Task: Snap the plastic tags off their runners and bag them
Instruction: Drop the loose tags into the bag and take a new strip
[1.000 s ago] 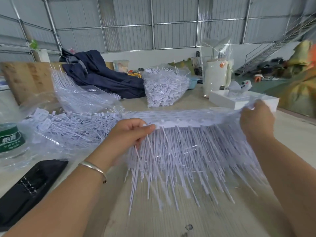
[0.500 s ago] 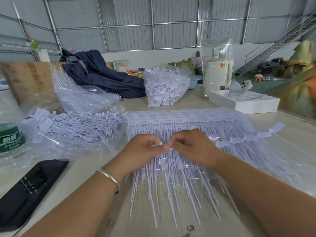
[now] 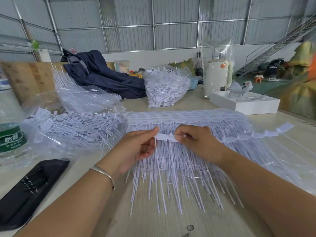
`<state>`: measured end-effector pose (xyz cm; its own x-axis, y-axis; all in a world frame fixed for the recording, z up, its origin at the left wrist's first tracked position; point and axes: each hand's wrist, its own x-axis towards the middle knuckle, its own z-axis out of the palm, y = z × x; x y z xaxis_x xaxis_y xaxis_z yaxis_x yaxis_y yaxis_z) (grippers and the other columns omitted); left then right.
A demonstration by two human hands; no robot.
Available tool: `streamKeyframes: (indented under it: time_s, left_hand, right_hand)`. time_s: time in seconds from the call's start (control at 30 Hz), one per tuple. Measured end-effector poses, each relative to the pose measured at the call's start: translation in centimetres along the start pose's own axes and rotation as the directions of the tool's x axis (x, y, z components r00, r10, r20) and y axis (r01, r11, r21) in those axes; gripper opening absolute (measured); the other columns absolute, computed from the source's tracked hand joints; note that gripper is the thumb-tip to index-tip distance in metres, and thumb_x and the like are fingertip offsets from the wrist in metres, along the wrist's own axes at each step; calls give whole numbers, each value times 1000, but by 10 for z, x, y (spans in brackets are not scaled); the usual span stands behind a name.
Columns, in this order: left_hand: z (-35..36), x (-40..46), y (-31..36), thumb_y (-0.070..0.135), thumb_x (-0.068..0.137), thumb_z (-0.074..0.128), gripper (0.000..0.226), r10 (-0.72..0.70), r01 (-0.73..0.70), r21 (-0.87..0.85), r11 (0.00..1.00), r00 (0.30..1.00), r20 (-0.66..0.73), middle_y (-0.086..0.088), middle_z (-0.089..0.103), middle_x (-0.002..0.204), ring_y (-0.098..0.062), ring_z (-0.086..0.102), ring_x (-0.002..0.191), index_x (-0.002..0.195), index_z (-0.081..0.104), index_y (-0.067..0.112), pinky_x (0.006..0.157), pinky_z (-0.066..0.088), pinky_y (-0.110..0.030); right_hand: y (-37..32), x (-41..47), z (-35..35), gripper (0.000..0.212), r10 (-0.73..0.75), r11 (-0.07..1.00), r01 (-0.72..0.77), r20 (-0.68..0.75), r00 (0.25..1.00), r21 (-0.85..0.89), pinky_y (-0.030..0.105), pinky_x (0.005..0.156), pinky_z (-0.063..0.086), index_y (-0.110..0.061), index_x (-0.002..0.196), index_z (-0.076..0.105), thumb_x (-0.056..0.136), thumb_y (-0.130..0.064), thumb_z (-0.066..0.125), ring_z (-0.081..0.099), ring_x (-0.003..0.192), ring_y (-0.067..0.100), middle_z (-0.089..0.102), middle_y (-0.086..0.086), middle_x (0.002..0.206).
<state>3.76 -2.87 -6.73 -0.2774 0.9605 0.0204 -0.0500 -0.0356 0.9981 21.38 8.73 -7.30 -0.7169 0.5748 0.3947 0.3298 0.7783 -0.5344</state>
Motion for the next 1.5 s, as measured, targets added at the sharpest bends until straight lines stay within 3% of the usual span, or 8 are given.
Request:
streamKeyframes:
  time_s: [0.23, 0.5, 0.67, 0.87, 1.0, 1.1, 1.23, 1.5]
  left_hand:
    - [-1, 0, 1, 25, 70, 69, 33, -57, 62, -51, 997, 995, 85, -7, 68, 73, -13, 61, 58, 98, 66, 6, 49, 45, -18]
    - [3, -4, -4, 12, 84, 65, 9, -34, 119, -234, 965, 941, 338, -3, 66, 71, -12, 66, 64, 84, 74, 14, 62, 54, -21]
    - [14, -6, -3, 22, 88, 67, 12, 31, 161, -339, 927, 866, 499, 2, 68, 75, -7, 64, 65, 93, 76, 14, 65, 53, -22]
    - [20, -2, -7, 44, 82, 67, 45, -39, 184, -304, 935, 903, 428, -8, 66, 84, -9, 63, 63, 105, 64, 6, 60, 54, -23]
    - [23, 0, -4, 37, 77, 75, 23, -25, 122, -302, 946, 951, 307, 1, 54, 61, -8, 50, 49, 69, 68, 17, 50, 46, -19]
    - [16, 2, -5, 28, 77, 73, 21, -48, 110, -296, 949, 976, 211, 1, 45, 60, -8, 40, 47, 63, 61, 19, 45, 40, -18]
    - [10, 0, -5, 17, 74, 71, 9, -88, 118, -253, 960, 988, 130, -3, 58, 63, -6, 46, 42, 66, 65, 17, 39, 41, -15]
    - [13, 3, -12, 15, 79, 70, 5, -188, 189, -143, 972, 982, 18, -3, 65, 68, -7, 50, 43, 80, 64, 14, 30, 29, -14]
  right_hand:
    - [-8, -4, -12, 17, -62, 943, 50, 26, 998, 330, 23, 66, 35, -21, 76, 66, 92, -19, 63, 44, 69, 14, 56, 20, 79]
    - [-19, -7, -16, 11, -106, 794, 6, 128, 986, 608, 17, 68, 40, -18, 77, 69, 87, -22, 66, 49, 69, 8, 58, -3, 69]
    - [-29, -7, -12, 18, -118, 680, -63, 193, 974, 730, 25, 71, 36, -14, 76, 61, 84, -30, 62, 42, 65, 19, 51, 7, 66]
    - [-32, -5, -7, 49, -128, 824, 66, 72, 989, 562, 20, 60, 40, 4, 79, 58, 91, -43, 52, 47, 61, 13, 52, 17, 65]
    - [-19, -3, -3, 41, -244, 969, 246, -191, 951, -15, 29, 59, 30, -14, 62, 42, 101, -26, 48, 37, 49, 13, 35, -9, 50]
    - [-12, -3, -4, 42, -303, 938, 237, -266, 915, -253, 33, 72, 31, -20, 65, 40, 99, -43, 46, 36, 44, 16, 31, -11, 46]
    - [-11, 0, -7, 67, 28, 927, -96, -188, 982, -362, 38, 87, 30, -18, 63, 43, 75, -81, 21, 54, 58, 17, 50, -5, 54]
    - [5, 2, 3, 56, 227, 971, -235, -147, 963, -37, 31, 74, 35, -21, 59, 51, 69, -74, 63, 51, 58, 8, 48, -10, 52]
